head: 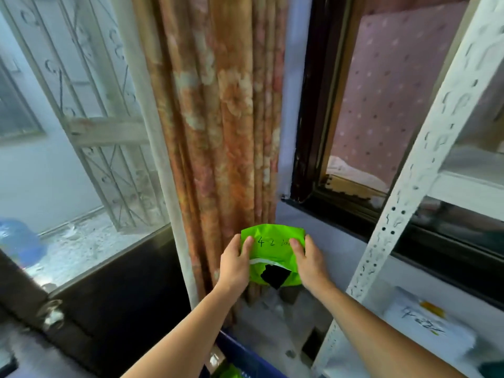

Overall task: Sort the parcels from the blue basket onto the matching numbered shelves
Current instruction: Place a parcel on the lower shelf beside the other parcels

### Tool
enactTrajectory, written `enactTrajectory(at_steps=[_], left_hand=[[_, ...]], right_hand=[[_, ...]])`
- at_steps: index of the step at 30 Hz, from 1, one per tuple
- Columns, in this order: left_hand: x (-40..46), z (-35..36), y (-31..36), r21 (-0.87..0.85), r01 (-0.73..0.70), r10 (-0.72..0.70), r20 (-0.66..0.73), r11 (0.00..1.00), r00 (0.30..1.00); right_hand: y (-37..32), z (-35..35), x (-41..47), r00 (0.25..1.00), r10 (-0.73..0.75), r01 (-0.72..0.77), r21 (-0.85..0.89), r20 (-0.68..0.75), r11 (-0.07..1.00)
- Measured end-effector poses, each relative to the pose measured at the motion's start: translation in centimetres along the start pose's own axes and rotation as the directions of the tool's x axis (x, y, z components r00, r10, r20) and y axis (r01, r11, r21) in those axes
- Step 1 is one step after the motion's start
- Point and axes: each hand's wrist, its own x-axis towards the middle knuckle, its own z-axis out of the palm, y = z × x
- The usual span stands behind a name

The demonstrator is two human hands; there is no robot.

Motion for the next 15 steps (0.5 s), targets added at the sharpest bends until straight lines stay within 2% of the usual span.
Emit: enactTrajectory(at_steps=[5,10,15], left_hand=[[-2.9,2.0,2.5,0.019,-0.064,0.064,0.030,0.998,0.998],[-3.3,3.3,2.4,0.043,-0.157,0.144,0.220,0.987,0.965],[-6.1,4.2,3.1,0.008,-0.266,0.236,0.436,0.964,0.869]], right_hand=[[-0.7,-4.3,-2.4,1.000,0.018,-0.019,-0.012,-0.005,1.000],[-0.5,-8.9,-5.8,0.985,0.162,-0.162,-0.011,0.061,0.987],[-0.4,-11.7,-12.8,0.958,0.270,-0.263,0.075,-0.101,0.962]])
